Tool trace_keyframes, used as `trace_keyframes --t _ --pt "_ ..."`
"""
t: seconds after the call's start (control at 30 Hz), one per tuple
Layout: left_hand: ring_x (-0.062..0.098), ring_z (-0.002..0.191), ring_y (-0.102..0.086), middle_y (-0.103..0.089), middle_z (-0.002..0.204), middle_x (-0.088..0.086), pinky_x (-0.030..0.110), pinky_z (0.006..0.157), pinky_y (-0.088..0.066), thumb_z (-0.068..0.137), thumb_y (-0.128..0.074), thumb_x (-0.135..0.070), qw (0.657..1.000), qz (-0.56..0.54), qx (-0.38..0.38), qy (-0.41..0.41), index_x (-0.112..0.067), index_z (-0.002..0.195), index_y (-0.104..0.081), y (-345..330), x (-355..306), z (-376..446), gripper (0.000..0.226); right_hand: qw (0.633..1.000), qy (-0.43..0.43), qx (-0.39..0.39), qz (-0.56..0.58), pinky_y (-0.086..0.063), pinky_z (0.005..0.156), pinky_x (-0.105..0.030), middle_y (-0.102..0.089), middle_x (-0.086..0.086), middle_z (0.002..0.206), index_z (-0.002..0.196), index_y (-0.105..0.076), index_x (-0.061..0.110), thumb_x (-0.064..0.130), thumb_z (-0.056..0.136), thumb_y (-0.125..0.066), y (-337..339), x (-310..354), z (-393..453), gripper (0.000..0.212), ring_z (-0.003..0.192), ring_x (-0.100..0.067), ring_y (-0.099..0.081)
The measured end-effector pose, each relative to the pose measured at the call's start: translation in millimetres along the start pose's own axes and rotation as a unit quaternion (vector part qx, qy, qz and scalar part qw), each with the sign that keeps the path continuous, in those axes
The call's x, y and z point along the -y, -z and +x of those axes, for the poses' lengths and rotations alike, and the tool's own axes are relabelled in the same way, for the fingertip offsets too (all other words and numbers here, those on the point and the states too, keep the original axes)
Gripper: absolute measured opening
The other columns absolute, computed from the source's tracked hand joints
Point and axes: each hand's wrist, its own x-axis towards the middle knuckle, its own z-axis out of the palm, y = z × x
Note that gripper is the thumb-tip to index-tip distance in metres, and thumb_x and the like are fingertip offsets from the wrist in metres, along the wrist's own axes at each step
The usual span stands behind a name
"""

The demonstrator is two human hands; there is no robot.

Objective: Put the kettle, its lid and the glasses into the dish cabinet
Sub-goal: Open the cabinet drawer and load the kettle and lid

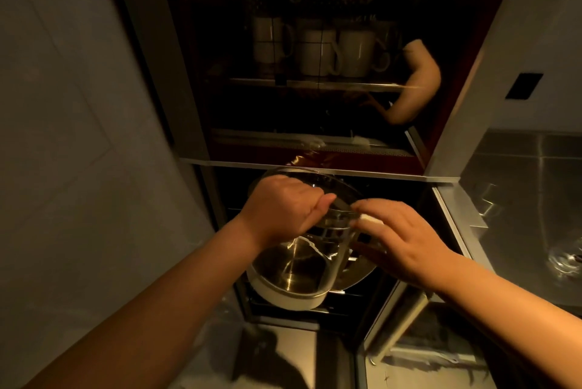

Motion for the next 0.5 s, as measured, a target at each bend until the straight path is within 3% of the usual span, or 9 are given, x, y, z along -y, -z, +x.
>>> trace_keyframes --t 0.13,0.33,0.5 --pt "0.011 0.034 -0.038 -0.045 0.041 -0.002 0.017 0.044 -0.029 0.102 -0.025 -0.03 1.0 -0.011 -0.016 -0.011 -0.014 0.053 -0.056 5.2 5.3 2.2 0.06 0.989 0.137 0.05 -0.03 -0.04 0.095 -0.032 -0.047 -0.008 0.12 0.114 -0.05 0.01 0.018 0.085 -0.062 1.3 -8.4 -10.2 0.032 0.107 -0.02 -0.05" --pt "0.001 0.045 -0.026 -0.045 0.043 -0.004 0.015 0.05 -0.028 0.102 -0.028 -0.03 0.997 -0.055 -0.043 -0.015 -0.013 0.054 -0.055 14.0 13.9 8.3 0.057 0.975 0.169 0.142 -0.008 -0.048 0.085 -0.03 -0.067 -0.009 0.104 0.098 -0.065 0.012 0.025 0.089 -0.056 6.6 -17.3 -3.5 0.018 0.098 -0.02 -0.054" --pt "-0.003 0.052 -0.027 -0.049 0.045 -0.003 0.009 0.058 -0.023 0.098 -0.039 -0.024 0.995 -0.081 -0.063 -0.01 -0.009 0.062 -0.06 20.4 17.5 11.0 0.044 0.944 0.243 0.222 -0.019 -0.04 0.098 -0.03 -0.068 -0.002 0.102 0.096 -0.069 0.018 0.03 0.092 -0.054 3.1 -17.4 -1.9 0.02 0.097 -0.017 -0.06"
